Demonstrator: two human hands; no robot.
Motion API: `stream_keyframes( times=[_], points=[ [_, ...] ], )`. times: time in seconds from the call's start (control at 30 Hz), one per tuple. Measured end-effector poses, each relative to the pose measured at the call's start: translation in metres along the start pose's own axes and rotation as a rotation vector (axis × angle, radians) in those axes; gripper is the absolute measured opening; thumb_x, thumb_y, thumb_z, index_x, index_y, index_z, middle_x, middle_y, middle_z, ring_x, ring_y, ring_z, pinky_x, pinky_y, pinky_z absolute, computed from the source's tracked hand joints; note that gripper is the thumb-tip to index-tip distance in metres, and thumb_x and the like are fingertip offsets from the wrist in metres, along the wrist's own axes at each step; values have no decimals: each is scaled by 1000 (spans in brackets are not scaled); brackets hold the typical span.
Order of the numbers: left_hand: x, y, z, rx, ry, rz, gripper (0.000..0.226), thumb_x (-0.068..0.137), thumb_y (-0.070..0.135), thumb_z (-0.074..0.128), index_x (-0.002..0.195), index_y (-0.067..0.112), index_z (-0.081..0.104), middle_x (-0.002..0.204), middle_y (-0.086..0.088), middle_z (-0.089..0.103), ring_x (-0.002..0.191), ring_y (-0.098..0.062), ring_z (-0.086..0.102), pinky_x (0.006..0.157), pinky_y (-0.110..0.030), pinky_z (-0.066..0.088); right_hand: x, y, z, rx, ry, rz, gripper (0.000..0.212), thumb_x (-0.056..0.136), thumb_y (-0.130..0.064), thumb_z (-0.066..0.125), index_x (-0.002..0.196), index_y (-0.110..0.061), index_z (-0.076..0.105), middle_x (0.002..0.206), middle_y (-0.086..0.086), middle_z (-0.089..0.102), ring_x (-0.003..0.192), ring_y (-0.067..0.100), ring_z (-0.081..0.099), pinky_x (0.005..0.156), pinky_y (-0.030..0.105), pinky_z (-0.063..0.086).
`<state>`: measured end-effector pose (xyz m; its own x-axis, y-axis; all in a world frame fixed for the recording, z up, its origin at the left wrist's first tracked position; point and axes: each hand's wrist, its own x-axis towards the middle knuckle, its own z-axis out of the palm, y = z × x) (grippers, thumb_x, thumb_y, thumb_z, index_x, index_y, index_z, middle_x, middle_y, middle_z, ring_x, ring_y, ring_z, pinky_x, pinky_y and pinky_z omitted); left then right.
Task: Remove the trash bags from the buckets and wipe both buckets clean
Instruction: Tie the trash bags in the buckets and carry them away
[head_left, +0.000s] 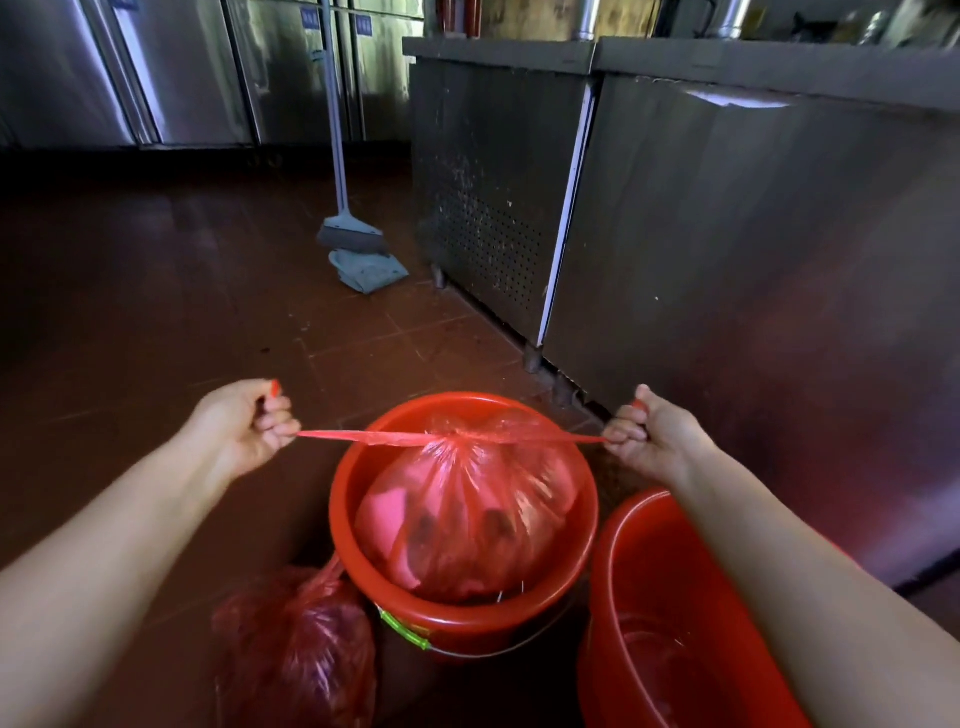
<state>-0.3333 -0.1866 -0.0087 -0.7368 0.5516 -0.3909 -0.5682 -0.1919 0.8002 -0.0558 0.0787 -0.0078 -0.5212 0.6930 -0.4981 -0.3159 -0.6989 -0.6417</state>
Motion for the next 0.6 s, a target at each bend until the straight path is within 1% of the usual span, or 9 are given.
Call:
stream_keyframes(
  times=[0.13, 0.23, 0.3, 0.33, 0.4, 0.43, 0.47, 0.53, 0.6],
  points=[
    [-2, -11, -8, 50, 54, -22, 34, 94, 5, 26, 62, 16, 28, 32, 7, 29, 24, -4, 19, 33, -9, 21, -1, 7, -12, -74, 36, -35, 33, 104, -29, 32, 72, -21, 33, 39, -6, 25, 28, 8, 16, 46, 21, 22],
    [-9, -15, -5, 151, 32, -76, 31, 92, 6, 26, 62, 15, 29, 33, 6, 29, 23, -4, 18, 31, -8, 18, -4, 9, -10, -177, -29, -123, 32, 103, -26, 36, 72, -16, 35, 44, -3, 33, 33, 9, 28, 43, 23, 40],
    [-17, -12, 3, 168, -79, -185, 26, 87, 6, 29, 62, 15, 30, 36, 6, 28, 23, -4, 19, 29, -10, 16, -11, 6, 4, -336, -149, -193, 35, 103, -27, 36, 71, -12, 41, 47, 0, 45, 38, 13, 46, 56, 30, 52],
    [-23, -10, 10, 165, -152, -248, 22, 83, 7, 32, 62, 15, 31, 37, 7, 28, 23, -4, 20, 29, -12, 16, -16, 6, 15, -450, -207, -230, 37, 103, -29, 36, 72, -11, 46, 51, 2, 52, 45, 16, 56, 63, 32, 55],
    [-33, -9, 28, 143, -279, -327, 8, 76, 9, 39, 69, 11, 41, 38, 7, 26, 23, -4, 21, 30, -14, 14, -27, 7, 42, -713, -308, -339, 41, 102, -31, 37, 74, -9, 58, 64, 6, 63, 65, 21, 64, 71, 31, 53],
    [-38, -10, 39, 125, -335, -352, 8, 76, 12, 42, 77, 7, 49, 38, 7, 26, 24, -4, 21, 30, -14, 14, -32, 9, 56, -827, -348, -406, 43, 101, -32, 39, 73, -10, 64, 70, 8, 64, 69, 24, 60, 73, 30, 48],
    [-42, -13, 50, 117, -388, -374, 17, 78, 15, 45, 87, 5, 55, 37, 7, 25, 24, -4, 21, 30, -14, 13, -35, 12, 68, -911, -382, -468, 44, 100, -33, 41, 72, -14, 69, 73, 6, 61, 70, 24, 54, 73, 29, 42],
    [-50, -22, 73, 133, -494, -412, 29, 80, 21, 50, 101, 6, 62, 35, 8, 24, 24, -3, 22, 29, -15, 13, -42, 20, 88, -1012, -442, -582, 40, 98, -35, 45, 72, -20, 72, 63, -12, 56, 66, 8, 49, 70, 20, 37],
    [-59, -33, 93, 194, -587, -421, 31, 79, 23, 54, 104, 12, 70, 36, 9, 24, 26, -2, 21, 29, -15, 13, -49, 24, 104, -1039, -493, -646, 35, 98, -33, 47, 76, -23, 71, 52, -21, 51, 55, -4, 45, 60, 11, 35]
  ],
)
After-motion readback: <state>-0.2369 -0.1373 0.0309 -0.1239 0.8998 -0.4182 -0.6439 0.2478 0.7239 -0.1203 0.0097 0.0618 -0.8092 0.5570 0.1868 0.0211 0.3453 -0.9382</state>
